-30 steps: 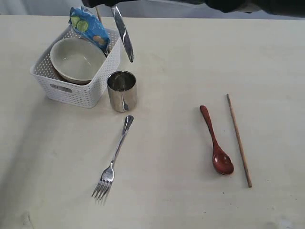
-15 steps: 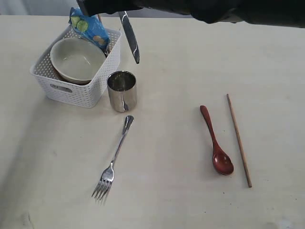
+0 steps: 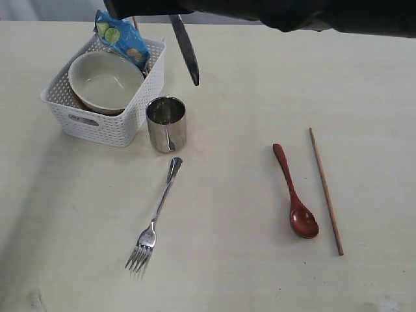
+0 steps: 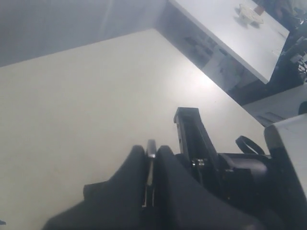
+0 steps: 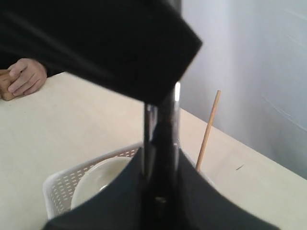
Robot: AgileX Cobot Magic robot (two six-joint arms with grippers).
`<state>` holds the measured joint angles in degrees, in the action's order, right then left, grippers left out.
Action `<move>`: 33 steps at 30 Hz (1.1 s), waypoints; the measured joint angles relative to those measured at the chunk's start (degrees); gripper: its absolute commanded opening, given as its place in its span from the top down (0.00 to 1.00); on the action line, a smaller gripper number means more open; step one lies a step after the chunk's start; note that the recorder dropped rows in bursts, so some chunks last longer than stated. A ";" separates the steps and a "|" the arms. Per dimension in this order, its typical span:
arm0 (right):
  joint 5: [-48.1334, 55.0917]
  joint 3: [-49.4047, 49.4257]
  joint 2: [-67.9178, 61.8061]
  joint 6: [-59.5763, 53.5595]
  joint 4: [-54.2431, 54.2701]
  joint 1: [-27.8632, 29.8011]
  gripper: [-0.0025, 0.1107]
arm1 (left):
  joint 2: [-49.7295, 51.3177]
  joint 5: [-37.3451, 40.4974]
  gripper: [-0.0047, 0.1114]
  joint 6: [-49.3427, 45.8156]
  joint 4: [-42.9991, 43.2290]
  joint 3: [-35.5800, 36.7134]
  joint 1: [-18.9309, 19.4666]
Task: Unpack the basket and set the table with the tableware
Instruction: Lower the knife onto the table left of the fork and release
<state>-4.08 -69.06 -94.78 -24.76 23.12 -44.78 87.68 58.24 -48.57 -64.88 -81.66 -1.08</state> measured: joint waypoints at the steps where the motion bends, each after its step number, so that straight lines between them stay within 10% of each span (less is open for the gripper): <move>1: 0.12 0.00 0.00 0.00 0.00 0.00 0.98 | 0.00 0.00 0.96 -0.14 0.00 0.00 0.00; 11: 4.08 -0.04 0.00 0.99 7.99 2.39 0.98 | -0.25 -1.75 0.37 -0.25 -0.24 0.00 0.49; 14: 11.15 -0.04 0.00 2.35 15.09 9.25 0.98 | -0.92 -2.27 0.46 0.04 0.02 0.00 3.38; 17: 19.46 -0.04 0.00 6.76 17.15 12.69 0.98 | -2.74 -2.26 0.94 1.41 0.38 0.00 6.03; 33: 32.36 -0.04 -10.18 73.18 -13.07 -11.93 0.98 | -20.43 -6.26 0.96 3.57 7.69 7.32 7.94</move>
<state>28.29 -69.10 -104.96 48.43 10.05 -56.70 67.25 51.98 -45.00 -57.19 -74.34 6.86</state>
